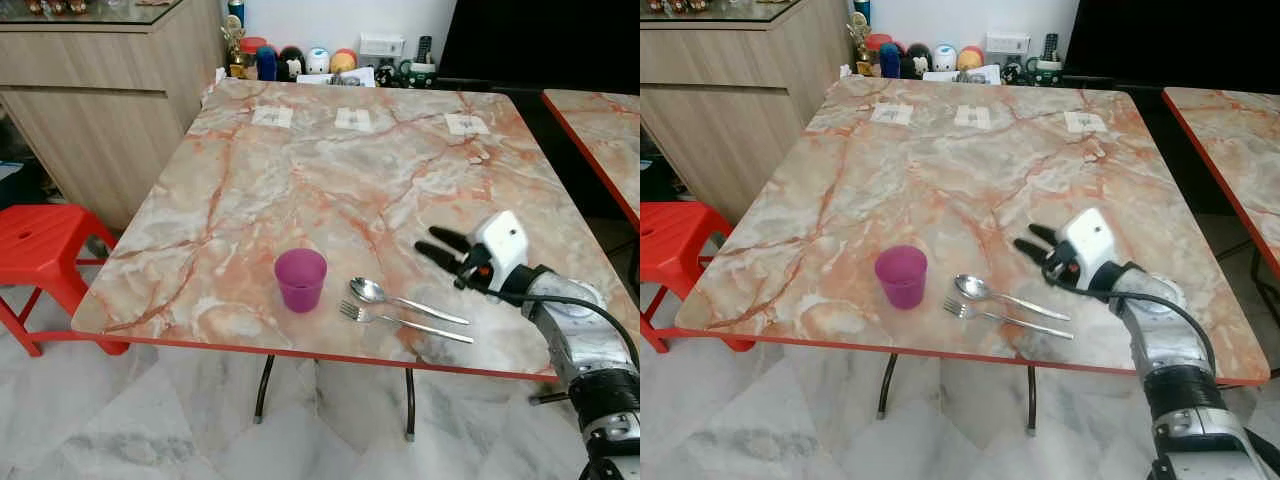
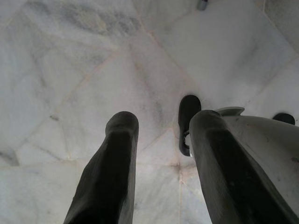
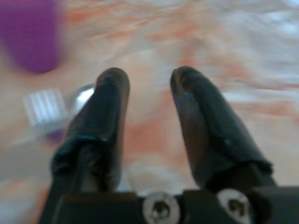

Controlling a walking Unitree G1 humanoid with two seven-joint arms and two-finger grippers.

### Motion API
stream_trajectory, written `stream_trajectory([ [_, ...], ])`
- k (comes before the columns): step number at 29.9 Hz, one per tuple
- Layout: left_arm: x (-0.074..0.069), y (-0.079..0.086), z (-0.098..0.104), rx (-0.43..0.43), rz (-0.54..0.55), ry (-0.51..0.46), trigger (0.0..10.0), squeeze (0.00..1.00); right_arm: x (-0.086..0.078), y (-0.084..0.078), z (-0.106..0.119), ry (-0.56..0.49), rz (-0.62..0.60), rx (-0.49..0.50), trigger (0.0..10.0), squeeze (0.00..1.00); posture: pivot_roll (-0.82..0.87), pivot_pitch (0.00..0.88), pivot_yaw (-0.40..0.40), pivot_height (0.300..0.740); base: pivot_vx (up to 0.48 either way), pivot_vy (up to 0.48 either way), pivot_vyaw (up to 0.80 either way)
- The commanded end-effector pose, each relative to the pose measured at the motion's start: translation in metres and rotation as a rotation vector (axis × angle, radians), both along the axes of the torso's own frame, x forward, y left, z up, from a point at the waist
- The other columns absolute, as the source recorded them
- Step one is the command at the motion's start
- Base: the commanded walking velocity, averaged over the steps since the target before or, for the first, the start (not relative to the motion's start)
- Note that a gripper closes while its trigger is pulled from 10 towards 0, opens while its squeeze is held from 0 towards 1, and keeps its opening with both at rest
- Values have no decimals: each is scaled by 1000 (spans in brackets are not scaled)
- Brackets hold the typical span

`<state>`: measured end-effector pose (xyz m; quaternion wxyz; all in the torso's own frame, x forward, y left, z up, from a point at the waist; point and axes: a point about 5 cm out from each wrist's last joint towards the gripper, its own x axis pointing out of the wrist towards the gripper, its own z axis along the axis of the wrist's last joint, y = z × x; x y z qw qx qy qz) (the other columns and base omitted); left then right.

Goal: Setting the table

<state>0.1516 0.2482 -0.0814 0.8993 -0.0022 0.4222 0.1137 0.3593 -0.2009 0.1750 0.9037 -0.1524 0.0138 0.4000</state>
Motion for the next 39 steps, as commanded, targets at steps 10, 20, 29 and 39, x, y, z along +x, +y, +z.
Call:
stream_trajectory([
  [10, -11, -1, -5, -15, 5, 45, 10000, 0, -7, 6, -24, 150, 162, -68, 10000, 0, 111, 156, -27, 740, 0, 0, 0],
  [20, -12, 0, -5, -15, -1, 47, 10000, 0, -13, 5, -43, 247, 223, -176, 10000, 0, 116, 149, -27, 740, 0, 0, 0],
  [29, -9, -2, -5, -18, -6, 47, 10000, 0, -16, 5, -51, 281, 233, -199, 10000, 0, 117, 146, -26, 740, 0, 0, 0],
  [39, -11, -2, -6, -17, -2, 52, 10000, 0, -14, 6, -58, 279, 184, -242, 10000, 0, 122, 162, -25, 740, 0, 0, 0],
])
